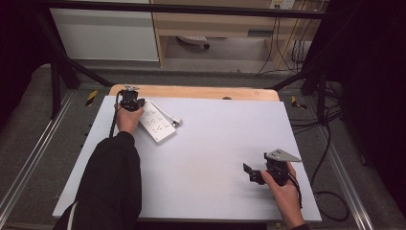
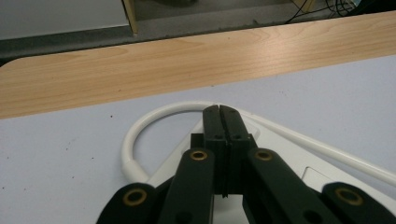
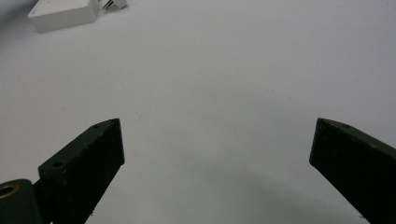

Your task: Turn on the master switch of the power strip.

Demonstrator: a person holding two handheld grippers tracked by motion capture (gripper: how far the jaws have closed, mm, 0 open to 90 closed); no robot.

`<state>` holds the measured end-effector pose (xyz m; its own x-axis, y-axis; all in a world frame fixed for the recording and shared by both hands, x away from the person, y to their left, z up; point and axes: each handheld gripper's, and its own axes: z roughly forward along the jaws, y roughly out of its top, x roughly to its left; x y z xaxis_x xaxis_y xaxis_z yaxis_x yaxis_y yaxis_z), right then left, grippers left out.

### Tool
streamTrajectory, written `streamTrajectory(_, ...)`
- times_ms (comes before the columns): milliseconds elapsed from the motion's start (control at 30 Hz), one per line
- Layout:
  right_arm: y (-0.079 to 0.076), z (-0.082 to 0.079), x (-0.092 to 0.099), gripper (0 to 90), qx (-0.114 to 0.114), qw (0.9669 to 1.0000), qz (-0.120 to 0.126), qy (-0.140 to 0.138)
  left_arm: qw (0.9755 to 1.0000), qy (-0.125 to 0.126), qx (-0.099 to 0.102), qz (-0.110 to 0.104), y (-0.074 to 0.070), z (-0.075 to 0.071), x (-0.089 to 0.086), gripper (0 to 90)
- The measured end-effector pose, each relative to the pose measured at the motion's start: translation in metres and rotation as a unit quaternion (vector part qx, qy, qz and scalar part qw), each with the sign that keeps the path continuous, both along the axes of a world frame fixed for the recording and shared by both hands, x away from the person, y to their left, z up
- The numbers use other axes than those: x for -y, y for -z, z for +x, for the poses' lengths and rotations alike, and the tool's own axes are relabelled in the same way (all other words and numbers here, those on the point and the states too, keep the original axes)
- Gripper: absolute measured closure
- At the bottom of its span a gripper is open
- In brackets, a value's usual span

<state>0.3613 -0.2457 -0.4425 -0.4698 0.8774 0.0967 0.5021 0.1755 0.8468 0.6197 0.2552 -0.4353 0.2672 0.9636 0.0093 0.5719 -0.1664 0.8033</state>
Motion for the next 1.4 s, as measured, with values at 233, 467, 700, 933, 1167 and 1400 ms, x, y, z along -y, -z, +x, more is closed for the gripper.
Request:
streamTrajectory(233,0.0000,0.0001,0.0002,3.5,-0.001,1.0000,0.001,0.000,1.0000,-0.003,0.000,0.005,0.0002,0.0000,0.0022,90.0)
streamTrajectory(467,-0.0001,-0.0001,0.0005,3.5,0.000,1.0000,0.002,0.000,1.0000,-0.005,0.000,0.005,0.0003,-0.0001,0.0026,90.0)
streamTrajectory(700,0.0000,0.0000,0.0002,3.5,-0.001,1.0000,0.002,0.000,1.0000,-0.004,0.000,0.004,0.0003,0.0000,0.0021,90.0)
streamTrajectory(933,0.0000,0.0001,0.0003,3.5,-0.002,1.0000,0.003,0.001,1.0000,-0.005,0.000,0.003,0.0002,-0.0002,0.0022,90.0)
streamTrajectory(1167,0.0000,0.0003,0.0002,3.5,-0.001,1.0000,0.002,0.000,1.0000,-0.004,0.000,0.006,0.0001,-0.0005,0.0027,90.0)
streamTrajectory(1400,0.0000,0.0007,0.0005,3.5,0.000,1.0000,0.001,-0.001,1.0000,-0.004,0.004,0.000,0.0012,-0.0016,0.0026,90.0)
